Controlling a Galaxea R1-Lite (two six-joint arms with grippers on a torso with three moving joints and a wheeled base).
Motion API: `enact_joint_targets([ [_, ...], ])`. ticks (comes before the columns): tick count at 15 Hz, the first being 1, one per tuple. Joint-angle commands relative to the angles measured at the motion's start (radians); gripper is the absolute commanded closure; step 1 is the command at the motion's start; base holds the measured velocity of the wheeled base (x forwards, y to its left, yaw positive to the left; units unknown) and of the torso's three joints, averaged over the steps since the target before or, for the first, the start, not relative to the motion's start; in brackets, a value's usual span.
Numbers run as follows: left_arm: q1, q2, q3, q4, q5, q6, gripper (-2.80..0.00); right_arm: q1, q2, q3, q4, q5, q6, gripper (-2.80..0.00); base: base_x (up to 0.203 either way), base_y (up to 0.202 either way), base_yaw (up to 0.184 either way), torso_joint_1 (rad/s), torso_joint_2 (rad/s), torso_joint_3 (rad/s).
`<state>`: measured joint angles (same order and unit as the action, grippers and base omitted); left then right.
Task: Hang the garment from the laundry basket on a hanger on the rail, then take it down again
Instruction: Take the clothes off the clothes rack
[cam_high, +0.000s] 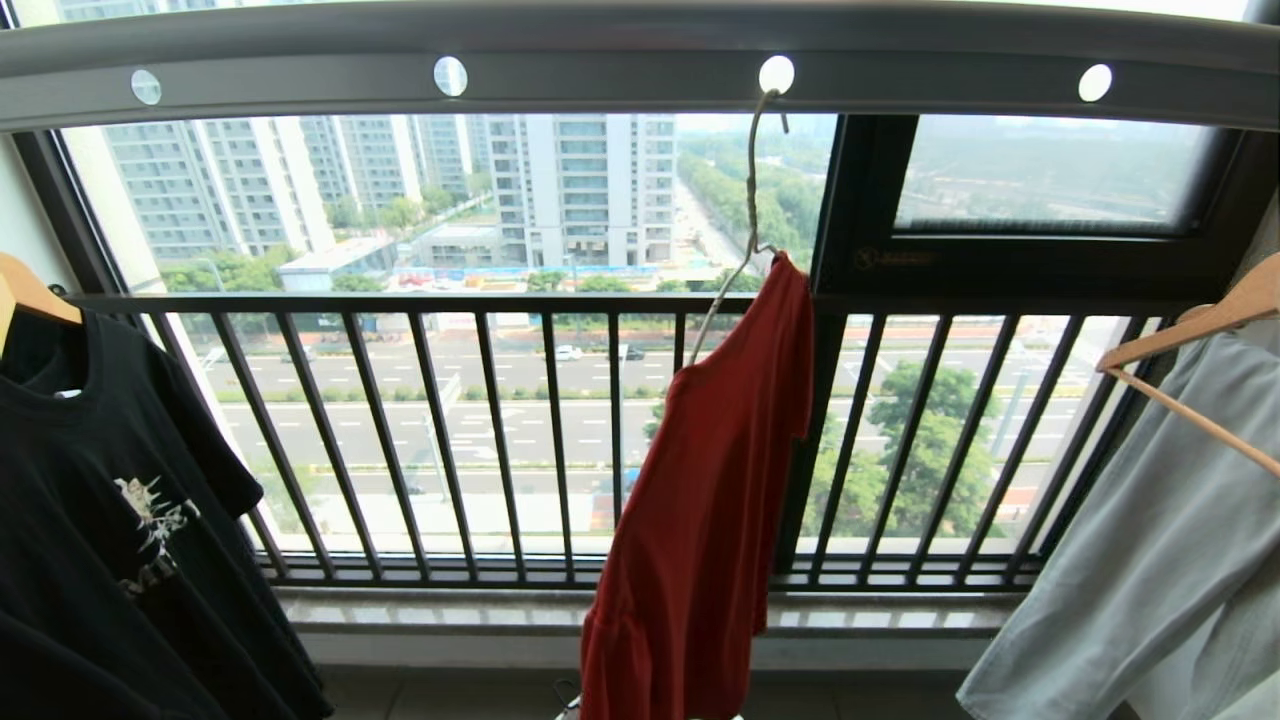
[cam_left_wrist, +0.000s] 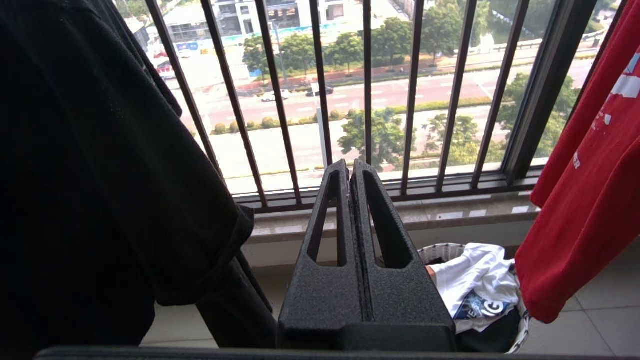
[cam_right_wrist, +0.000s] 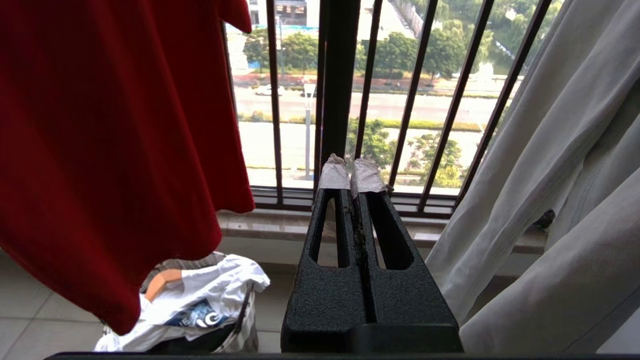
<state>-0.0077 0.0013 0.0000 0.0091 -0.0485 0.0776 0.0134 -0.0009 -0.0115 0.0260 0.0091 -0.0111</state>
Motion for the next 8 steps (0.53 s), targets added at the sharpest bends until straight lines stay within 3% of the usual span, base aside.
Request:
enact_joint_targets([
  [1, 0.000, 0.000, 0.000, 0.000, -0.001, 0.001, 0.00, 0.000, 0.002, -0.001, 0.001, 0.000, -0.001, 0.00, 0.000, 0.000, 0.000, 0.000, 0.00, 0.000],
  [8, 0.000, 0.000, 0.000, 0.000, 0.000, 0.001, 0.00, 0.000, 0.002, -0.001, 0.002, 0.000, -0.001, 0.00, 0.000, 0.000, 0.000, 0.000, 0.00, 0.000],
])
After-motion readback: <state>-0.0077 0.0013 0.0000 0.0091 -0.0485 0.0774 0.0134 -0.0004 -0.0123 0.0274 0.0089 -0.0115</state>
